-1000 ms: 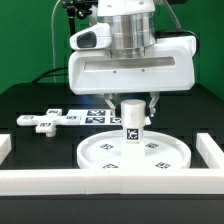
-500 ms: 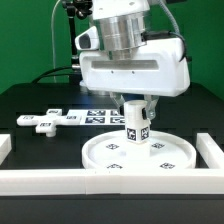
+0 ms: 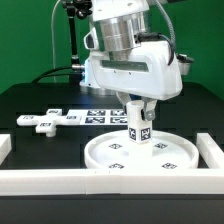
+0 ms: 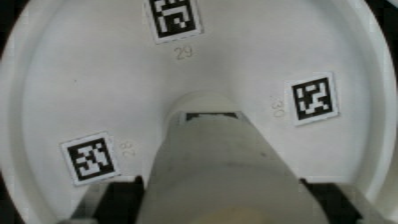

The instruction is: Assemble round table

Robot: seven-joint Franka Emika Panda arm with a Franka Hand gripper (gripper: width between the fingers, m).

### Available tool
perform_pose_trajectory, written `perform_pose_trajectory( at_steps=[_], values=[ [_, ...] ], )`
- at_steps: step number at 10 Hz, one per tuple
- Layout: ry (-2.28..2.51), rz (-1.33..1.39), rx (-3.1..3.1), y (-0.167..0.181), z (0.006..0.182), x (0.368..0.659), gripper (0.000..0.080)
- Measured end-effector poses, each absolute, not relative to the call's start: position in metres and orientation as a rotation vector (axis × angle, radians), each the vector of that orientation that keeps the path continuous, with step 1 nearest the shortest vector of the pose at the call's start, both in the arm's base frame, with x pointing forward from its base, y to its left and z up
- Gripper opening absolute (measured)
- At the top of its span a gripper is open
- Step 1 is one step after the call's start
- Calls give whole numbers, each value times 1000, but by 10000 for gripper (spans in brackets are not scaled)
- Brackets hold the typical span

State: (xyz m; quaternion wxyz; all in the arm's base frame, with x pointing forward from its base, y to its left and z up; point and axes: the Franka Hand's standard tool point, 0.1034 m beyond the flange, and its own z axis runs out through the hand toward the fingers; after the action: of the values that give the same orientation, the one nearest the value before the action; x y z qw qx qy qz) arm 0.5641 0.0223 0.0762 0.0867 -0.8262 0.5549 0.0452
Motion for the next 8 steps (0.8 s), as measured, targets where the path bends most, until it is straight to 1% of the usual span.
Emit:
perform_pose_trajectory(
  at_steps=[3, 5, 6, 7, 8],
  values=[
    [2111, 187, -2020, 25, 75, 565, 410],
    [2245, 224, -1845, 27, 75, 565, 410],
    [2221, 220, -1872, 27, 75, 565, 464],
    [2178, 217, -1922, 28, 75, 565, 464],
    [2105, 230, -2008, 32, 78, 566, 607]
  ],
)
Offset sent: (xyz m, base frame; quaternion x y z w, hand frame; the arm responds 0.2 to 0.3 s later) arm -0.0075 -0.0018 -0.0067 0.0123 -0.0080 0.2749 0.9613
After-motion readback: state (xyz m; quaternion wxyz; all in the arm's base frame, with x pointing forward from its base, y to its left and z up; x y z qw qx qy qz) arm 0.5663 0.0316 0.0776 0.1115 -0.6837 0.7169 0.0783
